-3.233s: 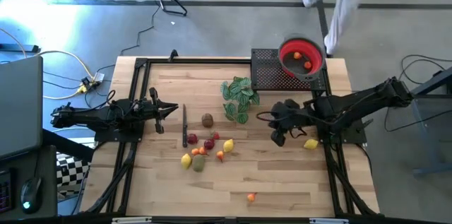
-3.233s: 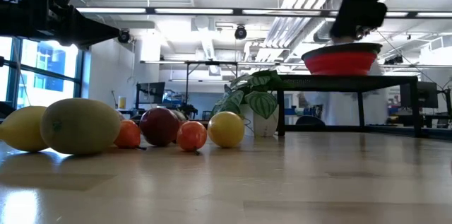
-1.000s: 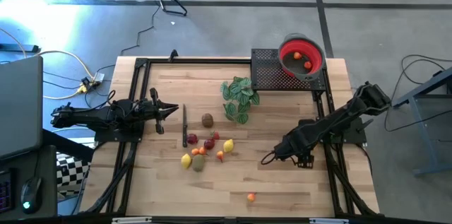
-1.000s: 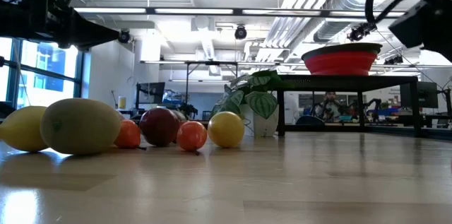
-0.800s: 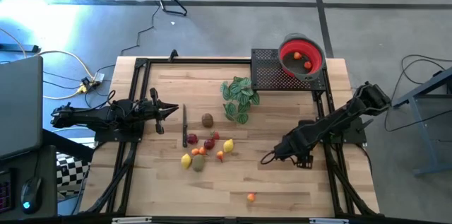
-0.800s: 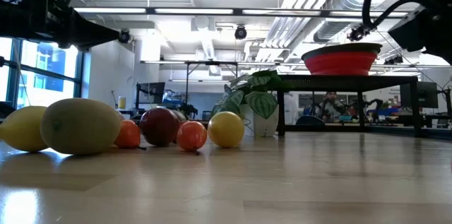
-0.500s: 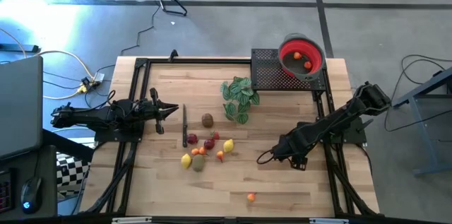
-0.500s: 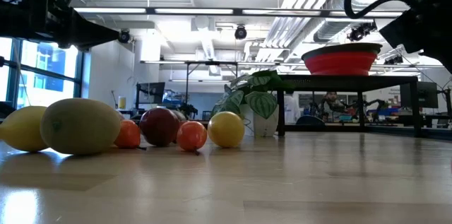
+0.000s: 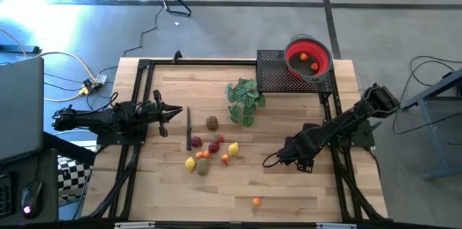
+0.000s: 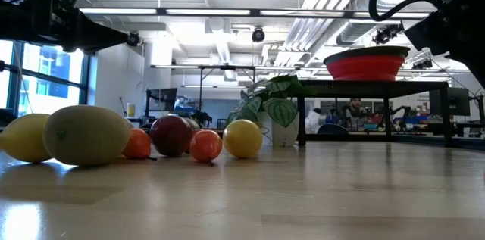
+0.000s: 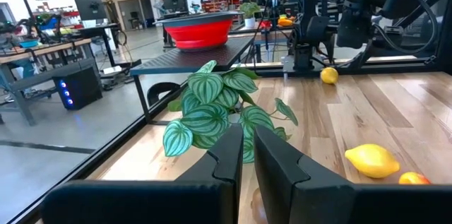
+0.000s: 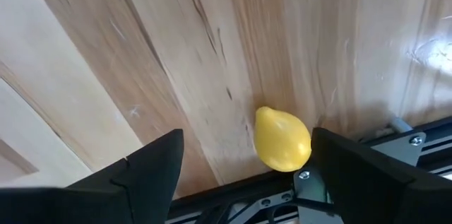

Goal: Pick & Place Fruit
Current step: Put the lemon into the red colander

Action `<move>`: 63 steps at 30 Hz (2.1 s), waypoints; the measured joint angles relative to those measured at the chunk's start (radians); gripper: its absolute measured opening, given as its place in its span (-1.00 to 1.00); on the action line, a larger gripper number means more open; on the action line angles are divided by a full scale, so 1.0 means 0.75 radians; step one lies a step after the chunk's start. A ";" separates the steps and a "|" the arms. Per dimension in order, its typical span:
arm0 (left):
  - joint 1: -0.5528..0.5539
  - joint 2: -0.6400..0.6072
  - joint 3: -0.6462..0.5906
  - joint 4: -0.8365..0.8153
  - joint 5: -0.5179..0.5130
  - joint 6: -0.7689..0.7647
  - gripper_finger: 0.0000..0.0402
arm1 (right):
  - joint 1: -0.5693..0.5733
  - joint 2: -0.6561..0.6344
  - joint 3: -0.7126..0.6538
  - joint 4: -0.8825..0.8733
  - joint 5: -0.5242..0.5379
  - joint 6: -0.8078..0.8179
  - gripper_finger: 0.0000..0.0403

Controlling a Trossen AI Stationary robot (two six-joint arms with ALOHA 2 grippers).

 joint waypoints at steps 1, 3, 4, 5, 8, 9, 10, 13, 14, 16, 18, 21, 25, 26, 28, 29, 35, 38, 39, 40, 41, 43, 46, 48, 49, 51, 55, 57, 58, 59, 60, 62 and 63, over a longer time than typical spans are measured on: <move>0.000 0.000 0.000 0.000 0.000 0.000 -0.83 | 0.000 0.000 0.000 -0.003 0.000 0.000 0.51; 0.000 0.000 0.000 0.000 0.000 0.000 -0.83 | 0.000 0.000 0.000 -0.009 0.000 0.000 0.51; 0.000 0.000 0.000 0.000 0.000 0.000 -0.83 | 0.000 0.000 0.000 -0.012 0.001 0.000 0.51; 0.000 0.000 -0.001 -0.001 0.000 0.000 -0.83 | 0.000 0.000 0.000 -0.013 0.000 -0.001 0.51; 0.000 0.000 -0.001 -0.001 0.001 0.000 -0.83 | 0.000 0.000 0.000 -0.013 0.008 0.000 0.51; 0.000 0.000 -0.001 -0.001 0.001 0.000 -0.83 | 0.000 0.000 0.000 -0.013 0.020 0.002 0.51; 0.000 0.000 -0.001 -0.001 0.001 0.000 -0.83 | 0.000 0.000 0.000 -0.013 0.030 0.004 0.51; 0.000 0.000 -0.001 -0.001 0.001 0.000 -0.83 | -0.004 0.000 0.000 -0.013 0.047 0.004 0.51; 0.000 0.000 -0.001 -0.001 0.001 0.000 -0.83 | -0.004 0.000 0.000 -0.013 0.046 0.004 0.51; 0.000 0.000 -0.001 -0.001 0.001 0.000 -0.83 | -0.004 0.000 0.000 -0.015 0.047 0.004 0.51; 0.000 0.000 -0.001 -0.001 0.001 0.000 -0.83 | -0.004 0.000 0.000 -0.025 0.046 0.004 0.51; 0.000 0.000 -0.001 -0.001 0.001 0.000 -0.83 | -0.004 0.000 0.000 -0.033 0.046 0.004 0.51; 0.000 0.000 -0.001 -0.001 0.002 0.000 -0.83 | -0.004 0.000 0.000 -0.035 0.046 0.004 0.51; 0.000 0.000 -0.001 -0.001 0.002 0.000 -0.83 | -0.004 0.000 0.000 -0.035 0.047 0.004 0.51; 0.000 0.000 -0.001 -0.001 0.002 0.000 -0.83 | -0.004 0.000 0.000 -0.035 0.065 0.019 0.51; 0.000 0.000 -0.001 -0.001 0.002 0.000 -0.83 | -0.004 0.000 0.000 -0.035 0.076 0.036 0.51; 0.000 0.000 -0.001 -0.001 0.002 0.000 -0.83 | -0.004 0.000 0.000 -0.036 0.091 0.063 0.51; 0.000 0.000 -0.001 -0.001 0.008 0.000 -0.83 | -0.004 0.000 0.000 -0.045 0.074 0.035 0.51; 0.000 0.000 -0.001 -0.001 0.008 0.000 -0.83 | -0.004 0.000 0.000 -0.048 0.066 0.026 0.51; 0.000 0.000 -0.001 -0.001 0.008 0.000 -0.83 | -0.004 0.000 0.000 -0.050 0.062 0.022 0.51; 0.000 0.000 -0.001 -0.001 0.008 0.000 -0.83 | -0.004 0.000 0.000 -0.054 0.061 0.022 0.51; 0.000 0.000 -0.001 -0.001 0.008 0.000 -0.83 | -0.004 0.000 0.000 -0.064 0.057 0.022 0.51; 0.000 0.000 -0.001 -0.001 0.008 0.000 -0.83 | -0.004 0.000 -0.003 -0.070 0.011 0.002 0.51; 0.000 0.000 -0.001 -0.001 0.007 0.000 -0.83 | -0.004 0.000 -0.021 -0.069 -0.030 -0.012 0.51; 0.000 0.000 -0.001 -0.001 0.007 0.000 -0.83 | -0.004 0.000 -0.036 -0.069 -0.051 -0.012 0.51; 0.000 0.000 -0.001 -0.001 0.007 0.000 -0.83 | -0.004 0.000 -0.075 -0.063 -0.100 -0.012 0.51; 0.000 0.000 -0.001 -0.001 0.006 0.000 -0.83 | -0.003 0.000 -0.144 -0.008 -0.138 -0.013 0.51; 0.000 0.000 -0.001 -0.001 0.006 0.000 -0.83 | -0.003 0.000 -0.164 0.009 -0.125 -0.018 0.51; 0.000 0.000 -0.001 -0.001 0.006 0.000 -0.83 | -0.003 0.000 -0.172 0.011 -0.116 -0.025 0.51; 0.000 0.000 -0.001 -0.001 0.006 0.000 -0.83 | -0.003 0.000 -0.182 0.014 -0.115 -0.038 0.51; 0.000 0.000 -0.001 -0.001 0.006 0.000 -0.83 | -0.003 0.000 -0.193 0.018 -0.115 -0.046 0.51; 0.000 0.000 -0.001 -0.001 0.005 0.000 -0.83 | -0.003 0.000 -0.219 0.025 -0.115 -0.047 0.51; 0.000 0.000 -0.001 -0.001 0.005 0.000 -0.83 | -0.003 0.000 -0.232 0.029 -0.115 -0.047 0.51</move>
